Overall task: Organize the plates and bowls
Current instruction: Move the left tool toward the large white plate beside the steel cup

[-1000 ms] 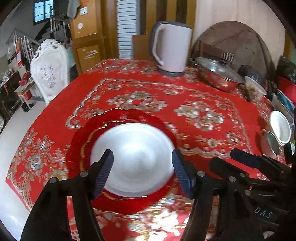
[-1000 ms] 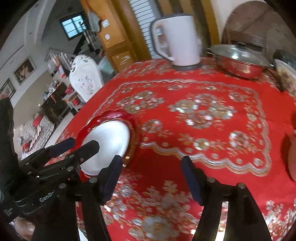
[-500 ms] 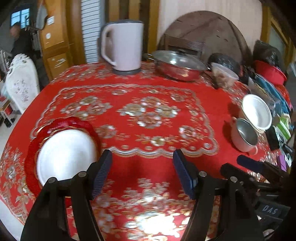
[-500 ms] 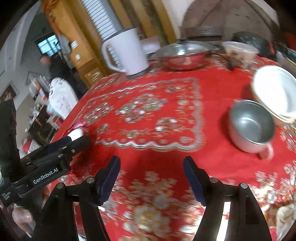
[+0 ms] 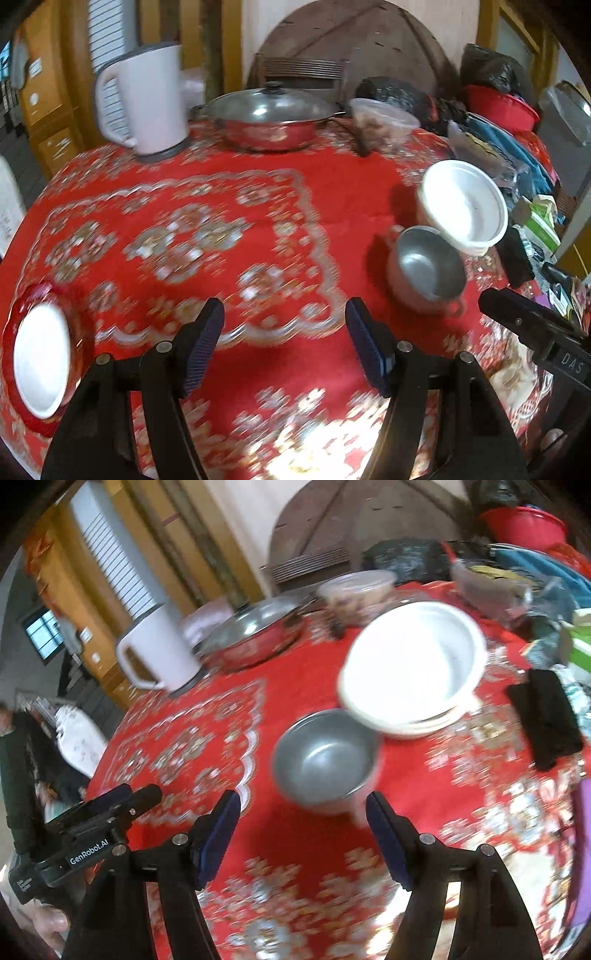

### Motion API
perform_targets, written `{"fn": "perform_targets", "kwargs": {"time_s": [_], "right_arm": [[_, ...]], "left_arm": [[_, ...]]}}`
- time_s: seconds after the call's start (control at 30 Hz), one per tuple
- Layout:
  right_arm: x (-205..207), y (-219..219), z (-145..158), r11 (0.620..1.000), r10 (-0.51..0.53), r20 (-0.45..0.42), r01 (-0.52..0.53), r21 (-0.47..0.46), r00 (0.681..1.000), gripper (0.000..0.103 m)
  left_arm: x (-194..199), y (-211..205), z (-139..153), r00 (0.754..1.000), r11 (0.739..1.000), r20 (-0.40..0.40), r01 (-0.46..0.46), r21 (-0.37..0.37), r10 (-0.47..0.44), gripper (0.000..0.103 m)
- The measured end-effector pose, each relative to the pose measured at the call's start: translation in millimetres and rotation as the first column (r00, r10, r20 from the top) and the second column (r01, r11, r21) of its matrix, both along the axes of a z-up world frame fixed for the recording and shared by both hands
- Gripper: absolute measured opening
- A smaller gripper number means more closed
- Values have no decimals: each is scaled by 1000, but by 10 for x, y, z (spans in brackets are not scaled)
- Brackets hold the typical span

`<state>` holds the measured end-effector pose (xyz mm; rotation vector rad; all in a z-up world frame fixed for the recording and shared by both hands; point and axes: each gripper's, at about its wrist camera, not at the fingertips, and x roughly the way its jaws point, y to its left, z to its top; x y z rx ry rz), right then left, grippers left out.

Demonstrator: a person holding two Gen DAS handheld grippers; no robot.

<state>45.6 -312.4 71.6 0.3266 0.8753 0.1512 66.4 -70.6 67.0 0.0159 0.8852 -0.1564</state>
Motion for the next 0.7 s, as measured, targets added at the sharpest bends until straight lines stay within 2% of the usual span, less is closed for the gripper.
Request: {"fn": "perform_targets", "kwargs": {"time_s": [0.23,0.43,0.57,0.7], "right_arm": [[225,-580,2,993,-114,-5,114,7,993,73],[480,-1026,-10,975,-220,-4,220,6,975,73],[704,-1174,-56,967,-255,-18,254,-12,967,73],[842,-1273,-147,965,-262,-34,262,10,965,73]], "left_arm": [[544,-588,44,997,996,-7,83,-24,-83,67],[1029,-1047,-6,987,987,-20,156,-36,-157,67],[1226,-1274,-64,980,980,-28,195,-40,-196,67],[1398,-1471,-124,971,971,-35,234,-51,-236,67]]}}
